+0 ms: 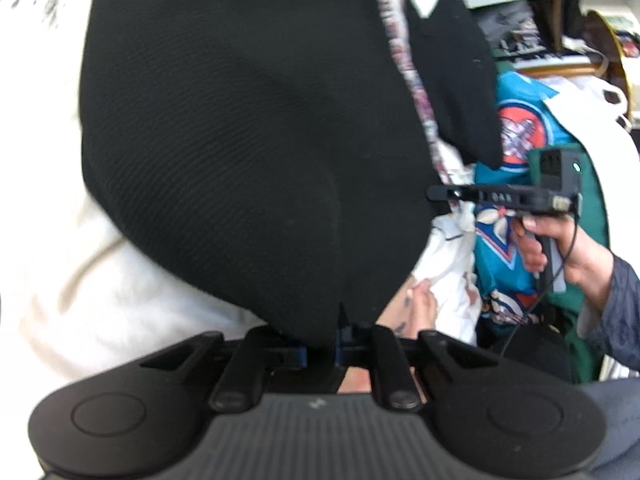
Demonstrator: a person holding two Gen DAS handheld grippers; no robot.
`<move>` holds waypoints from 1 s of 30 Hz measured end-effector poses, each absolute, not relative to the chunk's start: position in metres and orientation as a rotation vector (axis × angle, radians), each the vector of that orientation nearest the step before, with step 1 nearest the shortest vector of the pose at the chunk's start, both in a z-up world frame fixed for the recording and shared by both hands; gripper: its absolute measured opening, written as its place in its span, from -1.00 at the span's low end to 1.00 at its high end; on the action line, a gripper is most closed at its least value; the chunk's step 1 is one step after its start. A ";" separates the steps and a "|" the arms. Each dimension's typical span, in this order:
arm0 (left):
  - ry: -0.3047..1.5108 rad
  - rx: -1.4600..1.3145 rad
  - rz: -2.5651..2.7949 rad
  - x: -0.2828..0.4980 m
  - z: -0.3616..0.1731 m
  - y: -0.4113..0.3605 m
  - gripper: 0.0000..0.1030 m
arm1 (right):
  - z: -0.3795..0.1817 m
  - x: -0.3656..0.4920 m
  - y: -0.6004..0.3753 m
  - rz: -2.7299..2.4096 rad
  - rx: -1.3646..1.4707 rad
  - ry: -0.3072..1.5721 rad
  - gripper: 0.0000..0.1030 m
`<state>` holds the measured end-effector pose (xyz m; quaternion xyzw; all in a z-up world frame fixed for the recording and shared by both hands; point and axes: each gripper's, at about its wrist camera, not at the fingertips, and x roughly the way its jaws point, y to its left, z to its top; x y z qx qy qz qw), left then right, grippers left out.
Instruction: Fold clothes
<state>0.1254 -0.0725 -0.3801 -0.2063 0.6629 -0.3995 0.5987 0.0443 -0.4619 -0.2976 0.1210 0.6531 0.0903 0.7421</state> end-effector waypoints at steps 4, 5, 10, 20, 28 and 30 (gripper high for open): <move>1.455 -0.483 -0.943 0.142 -0.340 -0.061 -0.81 | -0.267 0.061 -0.459 0.232 0.307 1.354 -0.85; 1.437 -0.474 -0.941 0.146 -0.331 -0.060 -0.81 | -0.259 0.063 -0.457 0.237 0.315 1.336 -0.85; 1.341 -0.436 -0.925 0.156 -0.286 -0.049 -0.83 | -0.206 0.085 -0.453 0.276 0.346 1.236 -0.85; 1.148 -0.368 -0.900 0.144 -0.196 -0.016 -0.84 | -0.142 0.094 -0.465 0.368 0.349 1.098 -0.86; 1.051 -0.380 -0.876 0.133 -0.137 0.022 -0.85 | -0.100 0.070 -0.449 0.405 0.329 1.052 -0.87; 1.054 -0.371 -0.882 0.126 -0.127 0.028 -0.85 | -0.095 0.062 -0.443 0.421 0.324 1.061 -0.87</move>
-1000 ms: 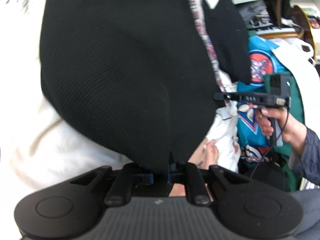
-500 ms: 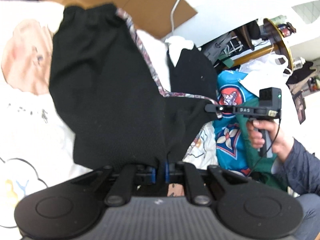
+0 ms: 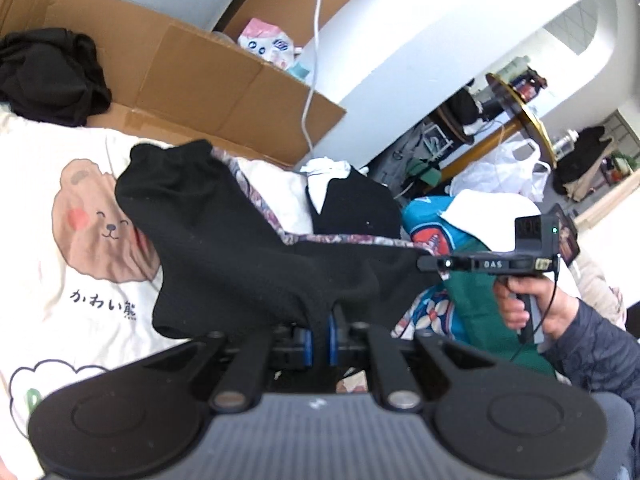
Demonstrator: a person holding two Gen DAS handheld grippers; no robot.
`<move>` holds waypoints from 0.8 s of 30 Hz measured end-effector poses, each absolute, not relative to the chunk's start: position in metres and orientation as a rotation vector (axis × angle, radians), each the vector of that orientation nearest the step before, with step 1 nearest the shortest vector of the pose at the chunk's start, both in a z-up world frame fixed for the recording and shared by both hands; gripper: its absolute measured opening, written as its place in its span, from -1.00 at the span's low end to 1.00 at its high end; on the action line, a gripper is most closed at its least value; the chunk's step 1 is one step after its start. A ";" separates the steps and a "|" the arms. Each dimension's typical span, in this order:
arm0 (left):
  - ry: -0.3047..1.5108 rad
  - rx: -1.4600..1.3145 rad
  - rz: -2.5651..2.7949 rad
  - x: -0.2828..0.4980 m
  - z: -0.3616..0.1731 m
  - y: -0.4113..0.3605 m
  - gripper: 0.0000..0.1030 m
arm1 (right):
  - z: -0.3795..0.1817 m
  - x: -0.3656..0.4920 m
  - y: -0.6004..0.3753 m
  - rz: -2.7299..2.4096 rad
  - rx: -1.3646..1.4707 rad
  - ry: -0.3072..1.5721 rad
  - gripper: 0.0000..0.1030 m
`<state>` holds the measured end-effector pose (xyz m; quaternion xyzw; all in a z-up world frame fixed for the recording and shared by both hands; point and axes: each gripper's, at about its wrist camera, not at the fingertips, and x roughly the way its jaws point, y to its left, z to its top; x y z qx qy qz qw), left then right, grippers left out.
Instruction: Fold clothes
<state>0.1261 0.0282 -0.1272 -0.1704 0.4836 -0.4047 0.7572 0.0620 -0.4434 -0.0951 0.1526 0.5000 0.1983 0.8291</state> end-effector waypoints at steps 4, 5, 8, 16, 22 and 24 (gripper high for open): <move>1.059 -0.387 -0.904 0.117 -0.116 0.036 -0.85 | -0.084 0.044 -0.437 0.442 0.324 1.081 -0.87; 1.057 -0.393 -0.911 0.115 -0.116 0.037 -0.85 | -0.081 0.039 -0.437 0.444 0.328 1.087 -0.87; 1.064 -0.399 -0.907 0.115 -0.121 0.039 -0.85 | -0.076 0.034 -0.438 0.455 0.343 1.088 -0.87; 1.080 -0.441 -0.870 0.131 -0.156 0.047 -0.85 | -0.100 0.055 -0.440 0.431 0.371 1.106 -0.87; 1.099 -0.478 -0.833 0.147 -0.189 0.051 -0.85 | -0.126 0.078 -0.443 0.403 0.398 1.118 -0.87; 1.105 -0.496 -0.816 0.155 -0.203 0.054 -0.85 | -0.136 0.086 -0.442 0.396 0.403 1.125 -0.87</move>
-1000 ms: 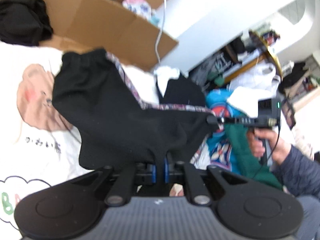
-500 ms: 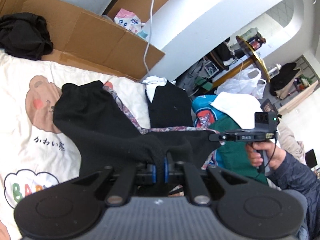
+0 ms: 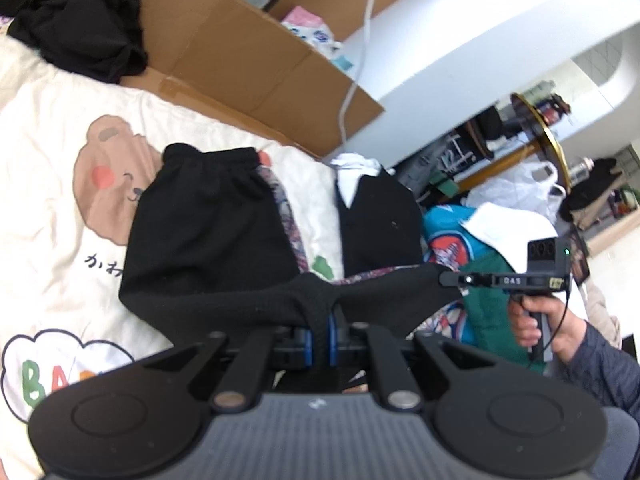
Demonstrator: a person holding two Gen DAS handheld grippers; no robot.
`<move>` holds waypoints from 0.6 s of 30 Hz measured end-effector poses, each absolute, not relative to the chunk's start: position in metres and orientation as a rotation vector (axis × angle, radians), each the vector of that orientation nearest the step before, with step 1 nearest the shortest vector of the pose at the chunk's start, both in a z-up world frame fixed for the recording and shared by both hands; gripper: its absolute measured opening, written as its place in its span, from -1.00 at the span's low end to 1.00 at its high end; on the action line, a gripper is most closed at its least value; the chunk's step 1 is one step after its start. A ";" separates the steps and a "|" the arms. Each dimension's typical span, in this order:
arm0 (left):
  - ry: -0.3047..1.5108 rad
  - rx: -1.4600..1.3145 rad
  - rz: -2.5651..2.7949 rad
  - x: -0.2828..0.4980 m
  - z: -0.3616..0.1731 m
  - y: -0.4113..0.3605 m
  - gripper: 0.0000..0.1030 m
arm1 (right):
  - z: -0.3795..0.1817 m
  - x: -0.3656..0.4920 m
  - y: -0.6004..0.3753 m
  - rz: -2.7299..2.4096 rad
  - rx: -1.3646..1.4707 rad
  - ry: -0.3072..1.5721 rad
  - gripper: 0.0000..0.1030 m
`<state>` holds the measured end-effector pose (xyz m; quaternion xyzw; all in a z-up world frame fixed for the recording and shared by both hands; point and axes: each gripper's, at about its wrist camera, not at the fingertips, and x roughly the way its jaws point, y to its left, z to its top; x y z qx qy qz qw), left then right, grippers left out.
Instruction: Fold clothes
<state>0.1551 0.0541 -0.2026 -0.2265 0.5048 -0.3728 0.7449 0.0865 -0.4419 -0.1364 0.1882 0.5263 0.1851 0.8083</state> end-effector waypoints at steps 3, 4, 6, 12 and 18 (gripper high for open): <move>1.122 -0.511 -0.798 0.166 -0.218 0.057 -0.85 | -0.149 0.096 -0.438 0.399 0.395 1.142 -0.87; 1.126 -0.513 -0.796 0.169 -0.222 0.058 -0.85 | -0.152 0.099 -0.438 0.400 0.396 1.148 -0.87; 1.131 -0.519 -0.792 0.176 -0.228 0.059 -0.84 | -0.157 0.107 -0.438 0.401 0.407 1.150 -0.87; 1.124 -0.586 -0.768 0.202 -0.252 0.066 -0.84 | -0.188 0.131 -0.439 0.384 0.470 1.153 -0.87; 1.147 -0.639 -0.739 0.240 -0.290 0.073 -0.84 | -0.233 0.158 -0.439 0.388 0.538 1.165 -0.87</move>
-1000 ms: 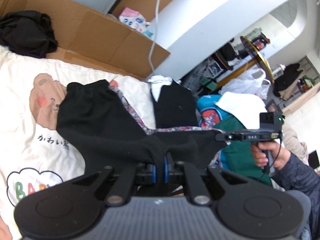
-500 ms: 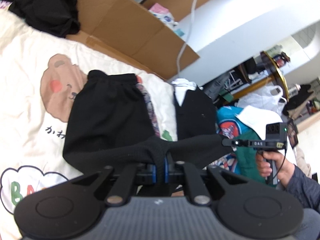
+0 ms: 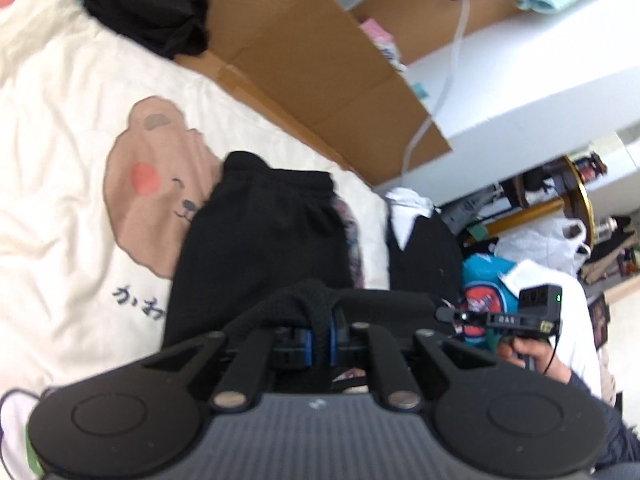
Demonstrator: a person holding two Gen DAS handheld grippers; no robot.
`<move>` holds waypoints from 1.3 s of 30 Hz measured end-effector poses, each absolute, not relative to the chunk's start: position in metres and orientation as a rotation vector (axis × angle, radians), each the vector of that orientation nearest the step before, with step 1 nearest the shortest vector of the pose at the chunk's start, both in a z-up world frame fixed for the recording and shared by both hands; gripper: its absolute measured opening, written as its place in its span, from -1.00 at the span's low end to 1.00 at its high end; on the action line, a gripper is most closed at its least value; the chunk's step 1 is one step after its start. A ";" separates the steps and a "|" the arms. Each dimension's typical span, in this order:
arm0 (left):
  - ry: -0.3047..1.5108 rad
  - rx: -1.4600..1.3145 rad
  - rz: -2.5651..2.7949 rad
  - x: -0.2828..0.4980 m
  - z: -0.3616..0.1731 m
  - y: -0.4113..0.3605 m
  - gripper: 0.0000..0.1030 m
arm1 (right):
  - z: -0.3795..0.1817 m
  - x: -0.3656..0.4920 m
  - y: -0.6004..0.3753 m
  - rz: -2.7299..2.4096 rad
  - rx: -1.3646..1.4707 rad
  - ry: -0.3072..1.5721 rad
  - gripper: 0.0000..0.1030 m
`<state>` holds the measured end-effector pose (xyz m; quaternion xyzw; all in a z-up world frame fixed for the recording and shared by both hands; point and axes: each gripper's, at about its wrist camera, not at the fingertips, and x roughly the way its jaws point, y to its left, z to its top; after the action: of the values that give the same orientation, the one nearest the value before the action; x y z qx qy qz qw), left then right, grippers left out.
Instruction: Fold clothes
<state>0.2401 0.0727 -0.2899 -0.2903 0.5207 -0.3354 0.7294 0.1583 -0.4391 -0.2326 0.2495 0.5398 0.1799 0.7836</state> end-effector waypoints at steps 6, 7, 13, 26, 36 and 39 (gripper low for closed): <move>1.171 -0.677 -0.736 0.262 -0.318 0.073 -0.84 | -0.274 0.181 -0.441 0.376 0.589 1.206 -0.87; 1.172 -0.682 -0.736 0.266 -0.321 0.074 -0.84 | -0.280 0.185 -0.442 0.370 0.601 1.209 -0.87; 1.171 -0.729 -0.741 0.288 -0.341 0.075 -0.83 | -0.304 0.199 -0.443 0.364 0.638 1.220 -0.87; 1.230 -0.730 -0.710 0.290 -0.368 0.079 -0.04 | -0.326 0.219 -0.442 0.391 0.725 1.236 -0.62; 1.236 -0.662 -0.699 0.278 -0.367 0.072 -0.15 | -0.332 0.204 -0.434 0.407 0.728 1.278 -0.36; 1.240 -0.689 -0.718 0.277 -0.367 0.071 -0.63 | -0.331 0.201 -0.430 0.439 0.719 1.273 -0.48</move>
<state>0.2772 0.0707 -0.3668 -0.3092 0.5569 -0.3225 0.7002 0.2012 -0.4298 -0.3313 0.3255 0.5765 0.1986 0.7227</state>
